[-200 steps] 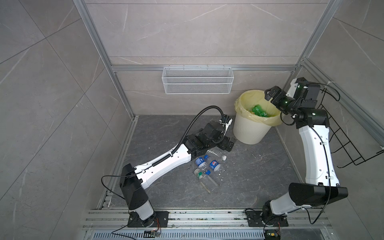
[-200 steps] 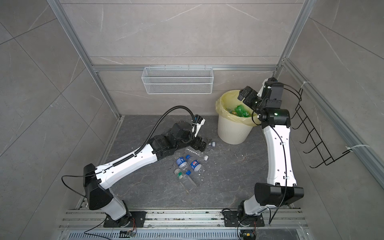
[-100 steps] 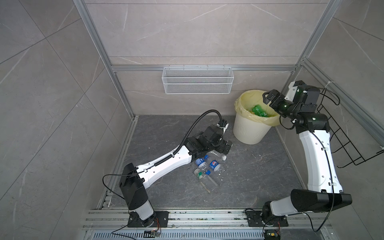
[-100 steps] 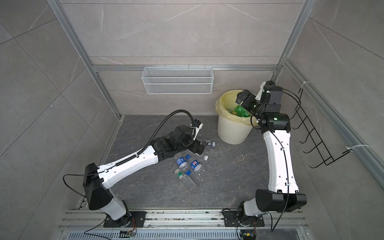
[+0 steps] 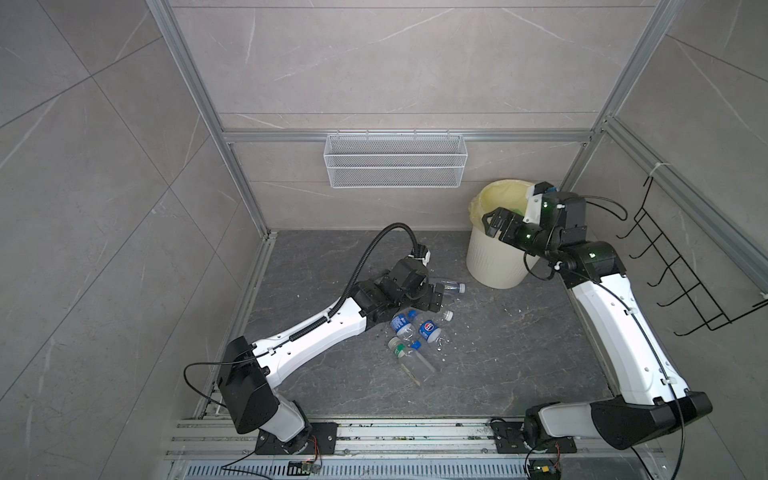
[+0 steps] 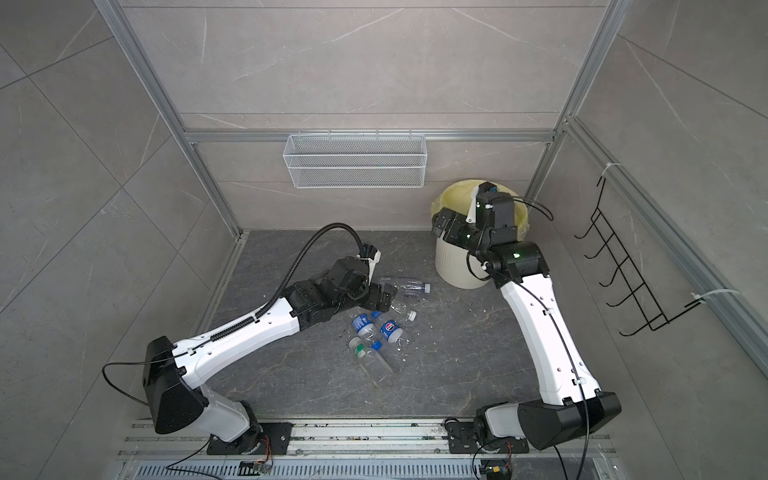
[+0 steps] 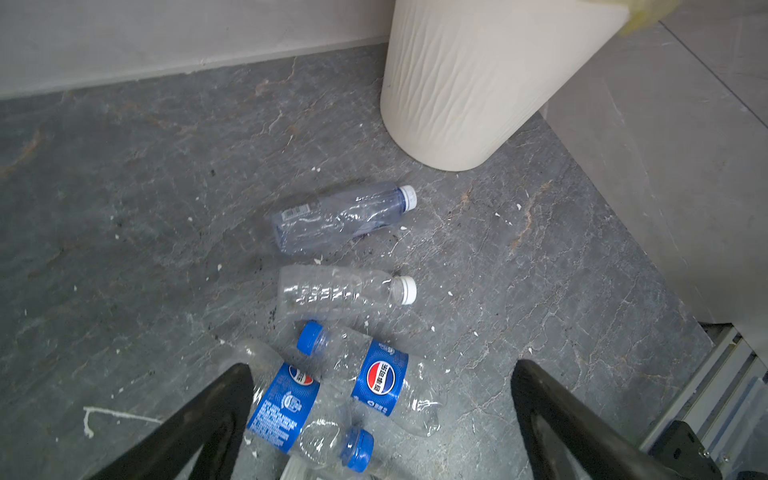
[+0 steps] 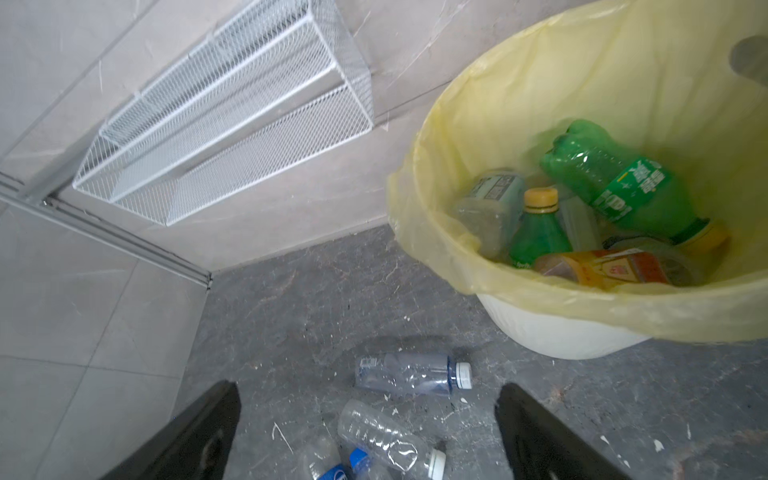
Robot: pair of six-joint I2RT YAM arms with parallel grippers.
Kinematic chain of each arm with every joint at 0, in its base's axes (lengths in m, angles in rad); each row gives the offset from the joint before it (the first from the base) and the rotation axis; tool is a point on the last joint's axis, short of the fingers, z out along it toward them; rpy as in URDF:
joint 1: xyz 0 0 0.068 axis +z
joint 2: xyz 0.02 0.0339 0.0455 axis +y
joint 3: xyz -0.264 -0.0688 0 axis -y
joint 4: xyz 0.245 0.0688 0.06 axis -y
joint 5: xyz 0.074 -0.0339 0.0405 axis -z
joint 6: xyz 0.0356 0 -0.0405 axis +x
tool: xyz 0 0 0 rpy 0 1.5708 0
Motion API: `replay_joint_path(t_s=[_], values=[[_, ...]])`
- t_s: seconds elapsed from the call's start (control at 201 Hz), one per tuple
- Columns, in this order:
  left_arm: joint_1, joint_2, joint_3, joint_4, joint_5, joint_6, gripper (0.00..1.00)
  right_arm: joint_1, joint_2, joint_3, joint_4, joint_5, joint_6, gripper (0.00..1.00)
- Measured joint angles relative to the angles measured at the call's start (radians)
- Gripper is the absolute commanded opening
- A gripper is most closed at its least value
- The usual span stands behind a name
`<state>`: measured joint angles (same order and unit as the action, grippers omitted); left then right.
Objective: Throw the plastic bottles in the bin
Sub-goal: 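Move both grippers back down to the bottle pile, then grasp the green-labelled clear bottle by its cap with the left gripper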
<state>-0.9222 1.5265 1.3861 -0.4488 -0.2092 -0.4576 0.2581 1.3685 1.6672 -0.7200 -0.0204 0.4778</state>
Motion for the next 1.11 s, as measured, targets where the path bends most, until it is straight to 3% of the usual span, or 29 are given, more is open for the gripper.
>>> replay_joint_path(t_s=[0.592, 0.826, 1.11], values=[[0.036, -0.066, -0.278, -0.139, 0.054, -0.527, 1.0, 0.399, -0.134, -0.466, 0.021, 0.209, -0.004, 1.0], [0.034, -0.097, -0.419, -0.056, 0.12, -0.662, 1.0, 0.449, -0.182, -0.62, 0.072, 0.231, 0.019, 0.99], [-0.002, -0.039, -0.463, 0.057, 0.189, -0.73, 0.99, 0.463, -0.254, -0.75, 0.122, 0.239, 0.054, 1.0]])
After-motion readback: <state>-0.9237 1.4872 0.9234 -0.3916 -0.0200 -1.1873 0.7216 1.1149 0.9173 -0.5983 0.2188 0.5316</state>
